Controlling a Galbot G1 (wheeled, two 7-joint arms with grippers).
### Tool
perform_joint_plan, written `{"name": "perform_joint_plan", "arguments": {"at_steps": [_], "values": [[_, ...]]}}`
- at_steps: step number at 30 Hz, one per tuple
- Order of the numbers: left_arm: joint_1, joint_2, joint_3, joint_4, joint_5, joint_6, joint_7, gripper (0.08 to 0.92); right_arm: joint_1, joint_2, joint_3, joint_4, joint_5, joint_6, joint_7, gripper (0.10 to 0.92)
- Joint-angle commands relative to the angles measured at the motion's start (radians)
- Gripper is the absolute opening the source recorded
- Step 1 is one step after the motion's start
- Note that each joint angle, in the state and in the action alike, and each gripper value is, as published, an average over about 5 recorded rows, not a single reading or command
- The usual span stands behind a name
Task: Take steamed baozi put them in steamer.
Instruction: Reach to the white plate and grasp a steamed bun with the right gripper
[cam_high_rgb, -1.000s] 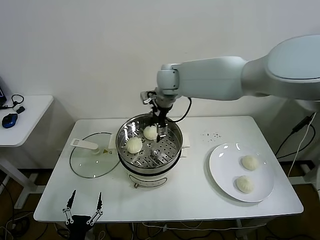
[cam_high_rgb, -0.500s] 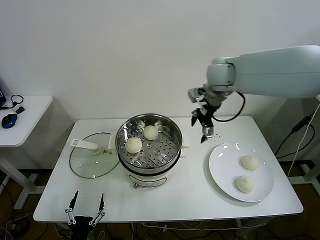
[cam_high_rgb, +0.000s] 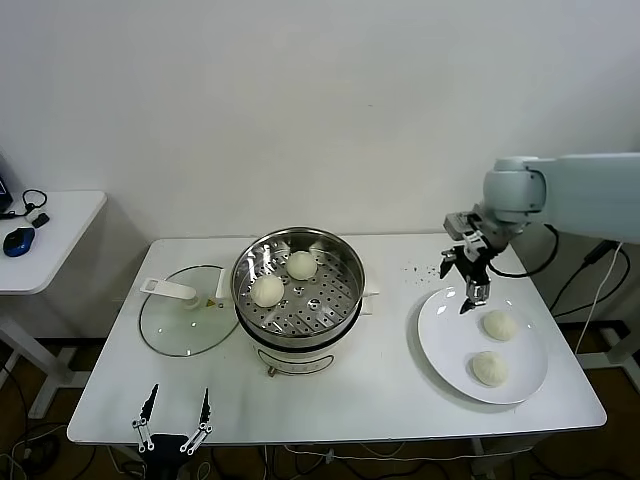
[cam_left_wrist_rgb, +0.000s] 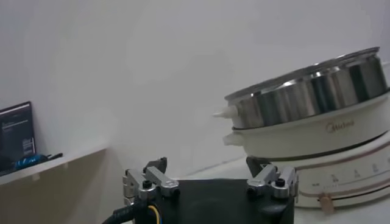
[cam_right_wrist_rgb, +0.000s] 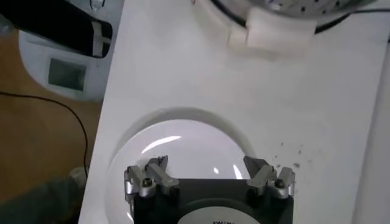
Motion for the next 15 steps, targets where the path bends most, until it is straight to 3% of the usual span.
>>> {"name": "perform_joint_plan", "arguments": {"at_steps": [1, 15], "values": [[0.002, -0.004, -0.005, 0.006, 0.005, 0.000, -0.001, 0.823, -0.188, -0.208, 0.076, 0.002, -0.178, 0.005, 0.008, 0.823], [0.001, -0.011, -0.007, 0.011, 0.009, 0.000, -0.001, 0.823, -0.454, -0.323, 0.264, -0.046, -0.298, -0.008, 0.024, 0.823]]}}
